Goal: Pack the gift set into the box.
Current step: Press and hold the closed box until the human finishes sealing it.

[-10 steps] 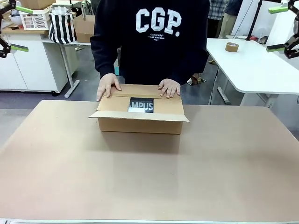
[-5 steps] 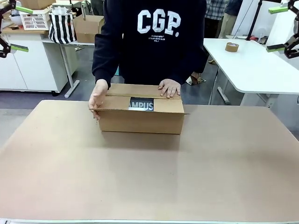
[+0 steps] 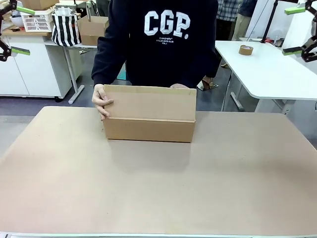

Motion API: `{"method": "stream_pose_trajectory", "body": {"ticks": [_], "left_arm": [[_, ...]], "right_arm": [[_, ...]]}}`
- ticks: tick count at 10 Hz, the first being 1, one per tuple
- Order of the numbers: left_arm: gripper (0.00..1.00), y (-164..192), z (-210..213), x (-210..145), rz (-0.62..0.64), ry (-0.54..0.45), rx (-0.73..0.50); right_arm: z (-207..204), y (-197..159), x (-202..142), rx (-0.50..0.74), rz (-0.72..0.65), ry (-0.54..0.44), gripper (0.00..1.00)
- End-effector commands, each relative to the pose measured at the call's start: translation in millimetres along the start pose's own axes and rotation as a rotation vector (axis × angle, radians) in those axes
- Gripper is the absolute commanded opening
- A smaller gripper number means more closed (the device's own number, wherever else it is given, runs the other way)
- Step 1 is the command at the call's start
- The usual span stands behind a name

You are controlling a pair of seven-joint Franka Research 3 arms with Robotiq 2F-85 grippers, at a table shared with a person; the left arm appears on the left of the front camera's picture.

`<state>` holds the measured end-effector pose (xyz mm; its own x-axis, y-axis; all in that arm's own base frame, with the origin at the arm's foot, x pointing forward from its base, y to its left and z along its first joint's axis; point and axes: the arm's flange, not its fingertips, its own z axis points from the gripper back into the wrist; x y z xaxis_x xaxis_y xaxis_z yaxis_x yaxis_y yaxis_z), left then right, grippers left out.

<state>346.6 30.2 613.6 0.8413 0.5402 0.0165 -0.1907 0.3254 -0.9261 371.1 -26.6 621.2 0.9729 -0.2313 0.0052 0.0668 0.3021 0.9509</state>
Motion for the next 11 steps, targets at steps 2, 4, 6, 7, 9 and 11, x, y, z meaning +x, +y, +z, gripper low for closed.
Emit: {"method": "stream_pose_trajectory", "body": {"ticks": [2,4,6,7,9,11], "left_arm": [[1.00,0.3,1.1,-0.3,-0.007,0.008,-0.013],[1.00,0.3,1.1,-0.3,-0.007,0.008,-0.013],[1.00,0.3,1.1,-0.3,-0.007,0.008,-0.013],[1.00,0.3,1.1,-0.3,-0.007,0.008,-0.013],[1.00,0.3,1.1,-0.3,-0.007,0.008,-0.013],[1.00,0.3,1.1,-0.3,-0.007,0.008,-0.013]], "right_arm": [[2.8,1.4,-0.3,-0.012,-0.003,0.008,1.00],[2.8,1.4,-0.3,-0.012,-0.003,0.008,1.00],[2.8,1.4,-0.3,-0.012,-0.003,0.008,1.00],[2.8,1.4,-0.3,-0.012,-0.003,0.008,1.00],[2.8,1.4,-0.3,-0.012,-0.003,0.008,1.00],[2.8,1.4,-0.3,-0.012,-0.003,0.008,1.00]]}}
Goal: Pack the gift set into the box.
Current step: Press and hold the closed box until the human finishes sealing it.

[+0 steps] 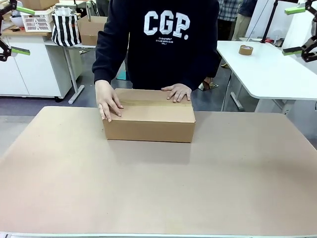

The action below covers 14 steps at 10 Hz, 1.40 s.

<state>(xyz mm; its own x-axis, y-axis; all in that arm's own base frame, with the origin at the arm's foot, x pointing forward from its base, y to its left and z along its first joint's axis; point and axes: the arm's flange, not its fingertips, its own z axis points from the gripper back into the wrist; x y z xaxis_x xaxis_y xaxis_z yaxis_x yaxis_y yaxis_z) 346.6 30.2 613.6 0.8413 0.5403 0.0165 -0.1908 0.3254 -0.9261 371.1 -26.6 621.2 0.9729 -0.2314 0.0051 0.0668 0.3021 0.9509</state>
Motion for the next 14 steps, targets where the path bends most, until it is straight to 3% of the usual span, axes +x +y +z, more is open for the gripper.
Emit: {"method": "stream_pose_trajectory", "body": {"ticks": [1,14], "left_arm": [[1.00,0.3,1.1,-0.3,-0.007,0.008,-0.013],[1.00,0.3,1.1,-0.3,-0.007,0.008,-0.013]], "right_arm": [[2.7,1.4,-0.3,-0.012,-0.003,0.008,1.00],[2.7,1.4,-0.3,-0.012,-0.003,0.008,1.00]]}}
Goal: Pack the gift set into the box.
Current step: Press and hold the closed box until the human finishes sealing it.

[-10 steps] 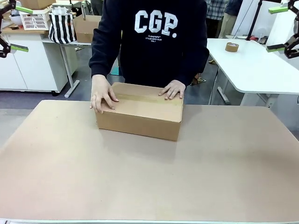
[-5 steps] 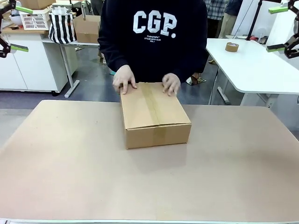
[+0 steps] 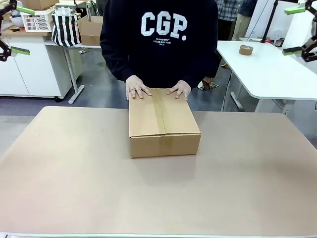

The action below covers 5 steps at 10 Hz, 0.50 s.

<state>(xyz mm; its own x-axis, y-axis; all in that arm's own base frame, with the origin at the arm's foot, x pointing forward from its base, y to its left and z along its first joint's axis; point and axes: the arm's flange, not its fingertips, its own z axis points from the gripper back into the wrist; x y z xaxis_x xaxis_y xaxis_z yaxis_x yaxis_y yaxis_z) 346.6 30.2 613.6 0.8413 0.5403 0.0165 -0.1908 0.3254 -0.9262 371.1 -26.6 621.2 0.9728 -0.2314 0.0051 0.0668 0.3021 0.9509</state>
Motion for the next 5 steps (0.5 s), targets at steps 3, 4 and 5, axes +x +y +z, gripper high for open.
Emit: {"method": "stream_pose_trajectory", "body": {"ticks": [3,4,5], "left_arm": [[1.00,0.3,1.1,-0.3,-0.007,0.008,-0.013],[1.00,0.3,1.1,-0.3,-0.007,0.008,-0.013],[1.00,0.3,1.1,-0.3,-0.007,0.008,-0.013]], "right_arm": [[2.7,1.4,-0.3,-0.012,-0.003,0.008,1.00],[2.7,1.4,-0.3,-0.012,-0.003,0.008,1.00],[2.7,1.4,-0.3,-0.012,-0.003,0.008,1.00]]}}
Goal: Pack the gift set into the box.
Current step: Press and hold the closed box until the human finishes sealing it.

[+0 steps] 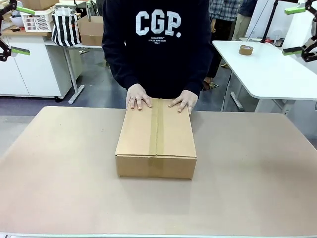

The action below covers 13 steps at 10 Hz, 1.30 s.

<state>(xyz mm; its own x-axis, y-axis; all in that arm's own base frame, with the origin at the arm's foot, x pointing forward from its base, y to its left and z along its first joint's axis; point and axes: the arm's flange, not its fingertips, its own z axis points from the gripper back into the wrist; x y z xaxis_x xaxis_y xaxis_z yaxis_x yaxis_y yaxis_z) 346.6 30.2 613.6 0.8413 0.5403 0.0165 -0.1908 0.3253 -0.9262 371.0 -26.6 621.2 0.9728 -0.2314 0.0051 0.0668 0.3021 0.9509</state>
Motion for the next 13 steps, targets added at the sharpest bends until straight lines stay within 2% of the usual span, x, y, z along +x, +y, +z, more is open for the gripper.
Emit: {"method": "stream_pose_trajectory", "body": {"ticks": [1,13], "left_arm": [[1.00,0.3,1.0,-0.3,-0.007,0.008,-0.013],[1.00,0.3,1.0,-0.3,-0.007,0.008,-0.013]], "right_arm": [[2.7,1.4,-0.3,-0.012,-0.003,0.008,1.00],[2.7,1.4,-0.3,-0.012,-0.003,0.008,1.00]]}}
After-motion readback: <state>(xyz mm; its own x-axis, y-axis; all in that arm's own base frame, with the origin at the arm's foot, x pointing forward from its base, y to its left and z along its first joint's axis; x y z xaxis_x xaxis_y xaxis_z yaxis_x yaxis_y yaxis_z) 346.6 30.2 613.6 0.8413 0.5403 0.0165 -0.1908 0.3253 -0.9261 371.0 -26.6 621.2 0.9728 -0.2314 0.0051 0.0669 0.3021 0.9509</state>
